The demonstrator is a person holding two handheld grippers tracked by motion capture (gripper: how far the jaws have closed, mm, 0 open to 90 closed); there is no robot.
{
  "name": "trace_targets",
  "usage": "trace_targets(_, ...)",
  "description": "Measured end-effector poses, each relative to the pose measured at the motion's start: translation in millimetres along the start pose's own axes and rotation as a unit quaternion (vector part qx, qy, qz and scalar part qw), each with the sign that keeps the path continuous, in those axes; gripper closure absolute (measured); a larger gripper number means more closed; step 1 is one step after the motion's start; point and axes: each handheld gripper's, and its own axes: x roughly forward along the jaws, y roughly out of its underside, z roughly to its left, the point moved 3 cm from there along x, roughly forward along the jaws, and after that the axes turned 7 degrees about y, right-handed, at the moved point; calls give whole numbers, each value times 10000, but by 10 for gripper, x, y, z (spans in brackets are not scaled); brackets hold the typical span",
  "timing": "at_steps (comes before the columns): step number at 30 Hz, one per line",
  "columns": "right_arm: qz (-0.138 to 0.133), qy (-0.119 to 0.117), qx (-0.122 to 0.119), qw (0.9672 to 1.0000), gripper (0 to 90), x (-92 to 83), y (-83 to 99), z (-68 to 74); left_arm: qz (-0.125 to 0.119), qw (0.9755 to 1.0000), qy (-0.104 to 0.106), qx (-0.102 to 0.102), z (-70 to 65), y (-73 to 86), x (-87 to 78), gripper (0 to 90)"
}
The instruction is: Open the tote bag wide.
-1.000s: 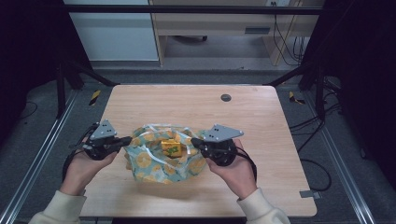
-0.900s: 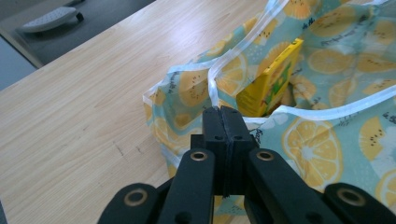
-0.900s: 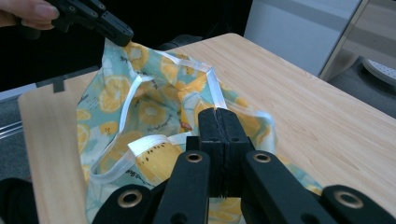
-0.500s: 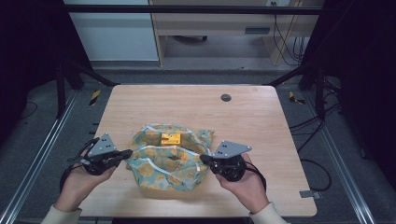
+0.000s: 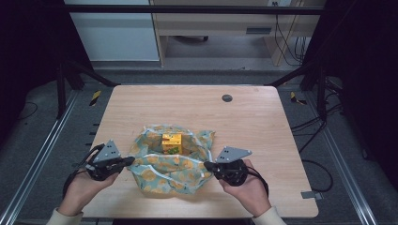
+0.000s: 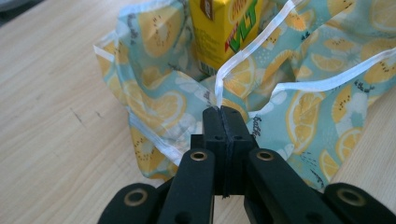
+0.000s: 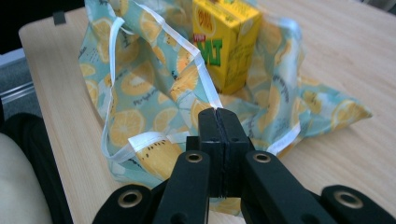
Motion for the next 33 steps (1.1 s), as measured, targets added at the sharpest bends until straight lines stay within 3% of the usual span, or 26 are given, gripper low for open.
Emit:
trace_targets(7,323,-85,14,9994,897,144,164,45,398,9991,102,113,-22,115,125,900)
trace_targets(10,434,-55,-5,9990,877,200,200,35,458,9988,133,99,-22,156,166,900)
trace_targets(14,359,2,53,9993,792,180,140,-5,538,9982,208,145,-43,192,199,900)
trace_targets(21,304,93,23,9995,556,164,-90,-48,531,9983,193,168,-32,218,204,846)
trace_targets(26,186,242,-44,9995,499,209,-346,-137,207,9997,43,152,-44,141,120,626)
trace_targets(27,196,385,-67,9990,497,269,-430,-198,43,9998,42,183,-76,96,78,524)
trace_targets(28,196,385,-67,9990,497,269,-430,-198,43,9998,42,183,-76,96,78,454)
trace_targets(31,317,529,-30,9981,499,427,-506,-290,48,9997,116,227,-122,81,99,375)
trace_targets(33,446,496,23,9978,491,558,-523,-329,102,9994,187,280,-142,91,150,319)
